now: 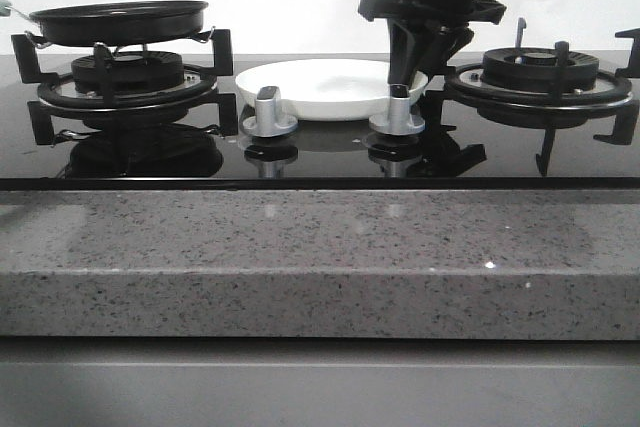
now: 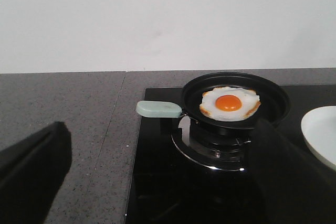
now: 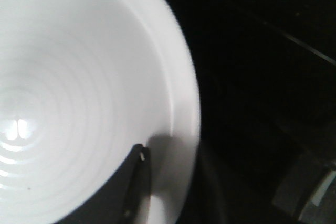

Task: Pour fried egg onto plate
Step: 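Lower the right gripper to the white plate rim and grasp it, then lift the white plate with the right gripper toward the frying pan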

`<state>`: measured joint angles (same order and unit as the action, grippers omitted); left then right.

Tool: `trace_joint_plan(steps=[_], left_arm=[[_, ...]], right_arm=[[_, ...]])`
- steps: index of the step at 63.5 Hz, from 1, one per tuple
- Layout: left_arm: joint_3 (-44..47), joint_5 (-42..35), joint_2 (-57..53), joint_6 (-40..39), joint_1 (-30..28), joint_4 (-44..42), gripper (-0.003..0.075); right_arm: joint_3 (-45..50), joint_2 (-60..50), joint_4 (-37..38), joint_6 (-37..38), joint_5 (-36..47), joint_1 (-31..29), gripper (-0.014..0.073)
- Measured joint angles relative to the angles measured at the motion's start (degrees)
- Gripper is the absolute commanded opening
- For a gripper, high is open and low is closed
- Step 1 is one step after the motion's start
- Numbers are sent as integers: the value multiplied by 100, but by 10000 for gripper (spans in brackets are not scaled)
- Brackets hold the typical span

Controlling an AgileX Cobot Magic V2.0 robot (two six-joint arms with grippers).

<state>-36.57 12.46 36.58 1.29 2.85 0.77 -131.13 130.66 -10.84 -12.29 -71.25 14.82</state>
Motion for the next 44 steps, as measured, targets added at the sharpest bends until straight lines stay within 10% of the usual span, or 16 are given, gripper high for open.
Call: trace_joint_plan(steps=[11, 44], left_arm=[[0, 0, 0, 0, 0, 0, 672], [0, 0, 0, 0, 0, 0, 672]], right_arm=[[-25, 0, -132, 51, 54, -10, -121], [-534, -496, -379, 712, -59, -211, -116]])
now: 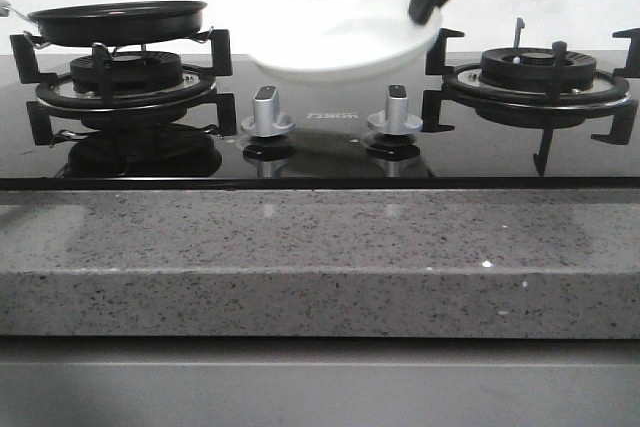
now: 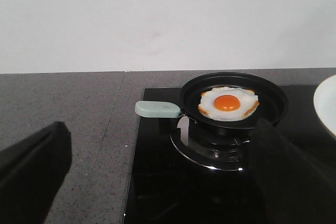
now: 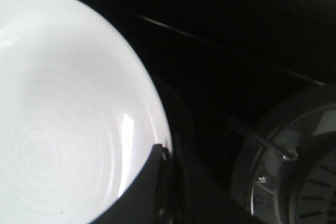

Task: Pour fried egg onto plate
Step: 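Lift the white plate with the right gripper toward the frying pan, then grasp the pale green pan handle with the left gripper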

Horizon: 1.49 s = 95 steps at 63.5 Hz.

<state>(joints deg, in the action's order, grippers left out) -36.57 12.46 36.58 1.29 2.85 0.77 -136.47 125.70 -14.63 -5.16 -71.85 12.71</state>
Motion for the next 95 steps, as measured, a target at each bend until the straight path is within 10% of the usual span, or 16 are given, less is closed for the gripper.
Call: trace_joint_plan(steps=[15, 49, 95], left_arm=[[0, 0, 0, 0, 0, 0, 672], [0, 76, 0, 0, 0, 207, 673], [-2463, 2160, 3630, 500, -1973, 4710, 673]], right_arm=[[393, -478, -671, 25, -21, 14, -116], [4817, -2910, -719, -338, 1246, 491, -116], [5188, -3105, -719, -351, 1705, 491, -116]])
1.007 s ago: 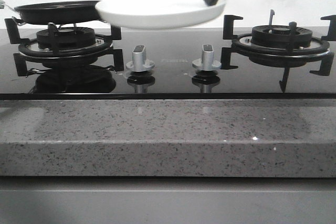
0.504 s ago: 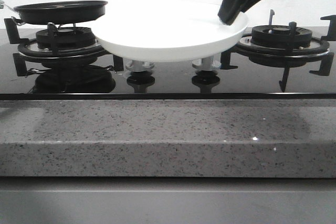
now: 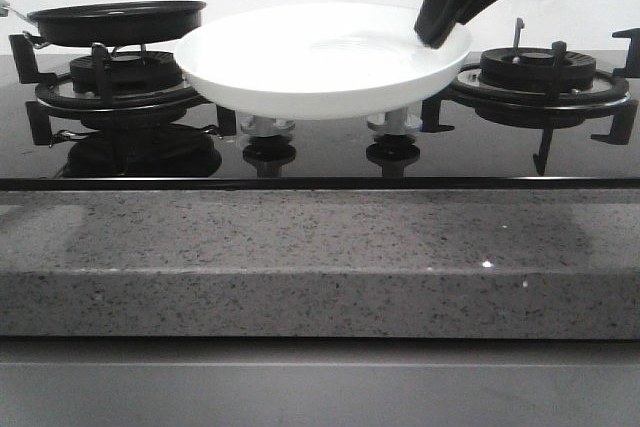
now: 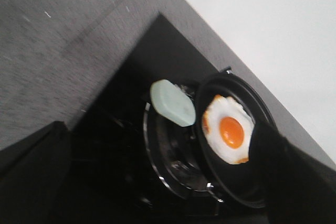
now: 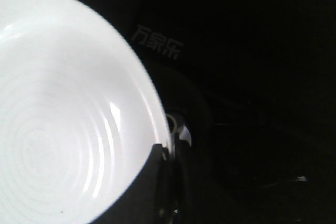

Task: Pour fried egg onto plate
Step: 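Grasp the pale green pan handle with the left gripper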

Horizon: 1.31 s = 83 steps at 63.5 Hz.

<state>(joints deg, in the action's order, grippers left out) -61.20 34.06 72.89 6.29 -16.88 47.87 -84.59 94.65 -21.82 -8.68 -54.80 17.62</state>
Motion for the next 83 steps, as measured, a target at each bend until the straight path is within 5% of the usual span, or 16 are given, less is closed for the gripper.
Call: trace_joint_plan(steps=[15, 34, 54, 76, 83], left_arm=[[-757, 615, 1428, 816, -14, 1443, 672], [-1113, 689, 2211, 973, -24, 1810, 659], [-1113, 702, 2299, 1135, -24, 2108, 308], [-1113, 702, 2299, 1157, -24, 2252, 251], [-1113, 702, 2299, 1157, -24, 2306, 137]], right_arm=[[0, 0, 0, -9, 0, 0, -116], [0, 0, 0, -9, 0, 0, -116], [0, 0, 0, -9, 0, 0, -116], [3, 0, 0, -9, 0, 0, -116], [3, 0, 0, -9, 0, 0, -116]])
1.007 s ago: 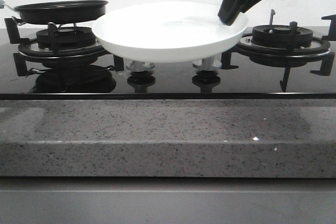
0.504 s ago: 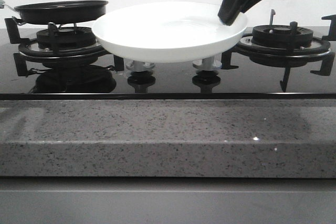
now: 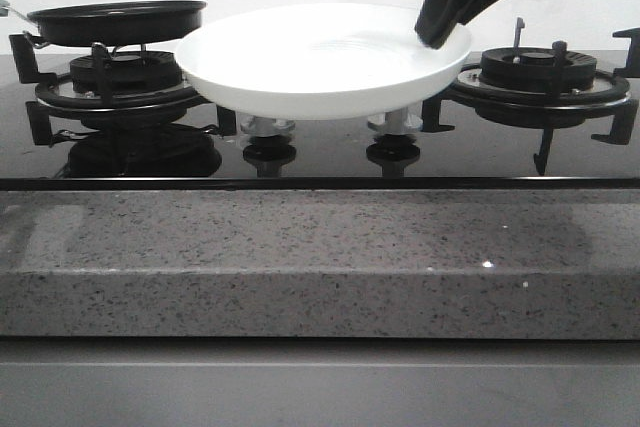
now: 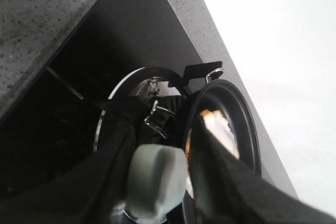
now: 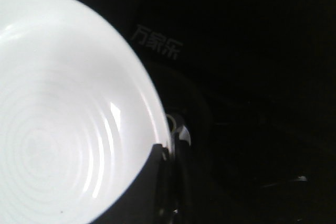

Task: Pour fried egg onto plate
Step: 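Grasp the pale green pan handle with the left gripper, then lift the frying pan with the left gripper above the held plate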

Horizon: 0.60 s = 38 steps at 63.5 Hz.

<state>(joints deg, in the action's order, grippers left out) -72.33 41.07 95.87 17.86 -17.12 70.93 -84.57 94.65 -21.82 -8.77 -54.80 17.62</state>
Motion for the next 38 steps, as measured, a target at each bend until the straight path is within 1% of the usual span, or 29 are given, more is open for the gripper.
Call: trace_joint_plan(steps=[5, 9, 24, 28, 38], left_arm=[[0, 0, 0, 3, 0, 14, 35], [-15, 0, 0, -9, 0, 140, -20], [-32, 36, 0, -57, 0, 402, -20], [-32, 137, 0, 103, -23, 608, -20], [-32, 578, 10, 803, -101, 1485, -20]], right_arm=[[0, 0, 0, 0, 0, 0, -116], [0, 0, 0, 0, 0, 0, -116], [0, 0, 0, 0, 0, 0, -116], [0, 0, 0, 0, 0, 0, -116], [0, 0, 0, 0, 0, 0, -116]])
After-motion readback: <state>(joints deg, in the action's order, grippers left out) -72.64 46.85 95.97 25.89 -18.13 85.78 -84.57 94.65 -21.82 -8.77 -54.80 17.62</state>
